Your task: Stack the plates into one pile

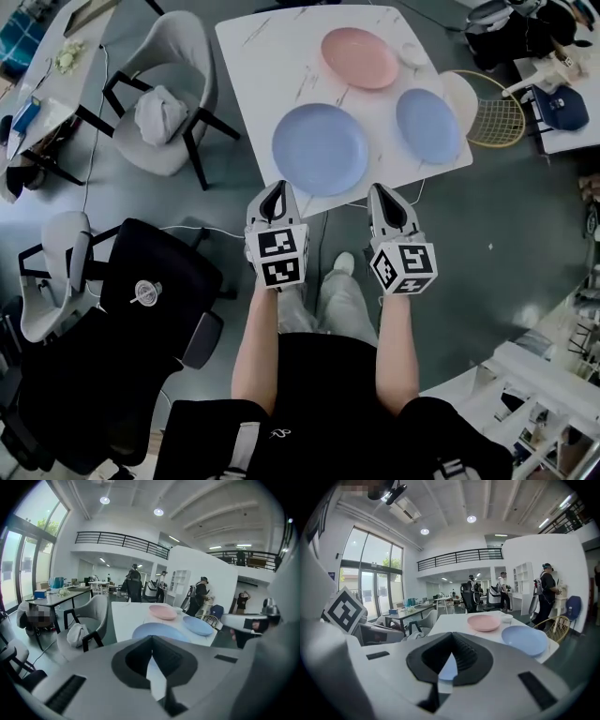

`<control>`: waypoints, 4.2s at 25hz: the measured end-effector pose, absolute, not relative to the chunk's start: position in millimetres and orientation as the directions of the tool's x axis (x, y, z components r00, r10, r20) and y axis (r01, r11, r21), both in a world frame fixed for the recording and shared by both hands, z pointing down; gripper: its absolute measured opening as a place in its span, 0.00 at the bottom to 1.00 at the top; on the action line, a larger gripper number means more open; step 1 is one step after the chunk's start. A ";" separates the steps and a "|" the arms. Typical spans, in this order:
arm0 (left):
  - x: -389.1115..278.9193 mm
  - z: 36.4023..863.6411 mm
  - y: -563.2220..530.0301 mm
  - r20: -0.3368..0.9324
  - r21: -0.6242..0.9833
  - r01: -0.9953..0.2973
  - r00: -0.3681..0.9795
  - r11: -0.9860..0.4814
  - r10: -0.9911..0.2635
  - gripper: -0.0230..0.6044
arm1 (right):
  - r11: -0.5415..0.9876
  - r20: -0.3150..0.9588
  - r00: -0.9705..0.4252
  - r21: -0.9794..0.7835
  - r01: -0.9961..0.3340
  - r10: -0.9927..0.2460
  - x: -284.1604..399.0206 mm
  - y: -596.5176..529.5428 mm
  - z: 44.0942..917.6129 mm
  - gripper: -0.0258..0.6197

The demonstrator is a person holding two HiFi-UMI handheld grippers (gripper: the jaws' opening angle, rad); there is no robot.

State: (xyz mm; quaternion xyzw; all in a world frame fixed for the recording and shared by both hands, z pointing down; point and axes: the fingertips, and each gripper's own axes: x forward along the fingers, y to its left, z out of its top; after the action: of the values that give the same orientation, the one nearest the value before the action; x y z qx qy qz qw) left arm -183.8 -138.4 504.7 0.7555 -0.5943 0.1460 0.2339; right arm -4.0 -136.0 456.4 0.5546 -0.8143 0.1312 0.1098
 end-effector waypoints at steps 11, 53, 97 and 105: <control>-203.2 523.6 -167.5 0.577 0.133 -0.985 0.170 -0.113 -0.799 0.06 | 0.348 0.339 -0.361 -0.100 -0.932 -0.869 5.1 -184.7 464.6 0.05; -196.8 630.9 -206.8 0.774 0.164 -0.964 -0.007 0.212 -0.633 0.16 | 0.339 0.654 -0.494 -0.360 -0.869 -0.572 40.6 -270.6 635.8 0.15; 72.7 575.4 -373.1 0.686 0.204 -0.961 0.276 -0.186 -0.673 0.12 | -0.061 0.623 -0.144 -0.296 -0.953 -0.769 317.9 -328.2 585.8 0.14; 110.3 591.4 -378.3 0.724 0.157 -0.962 0.267 -0.225 -0.636 0.12 | -0.117 0.645 -0.118 -0.309 -0.944 -0.755 354.7 -325.1 602.6 0.14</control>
State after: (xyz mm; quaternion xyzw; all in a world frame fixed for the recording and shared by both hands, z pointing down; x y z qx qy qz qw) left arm 110.3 -378.3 591.4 0.7355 -0.5429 0.2678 0.3041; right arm 354.7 -325.1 602.6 0.6515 -0.6519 0.3659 0.1293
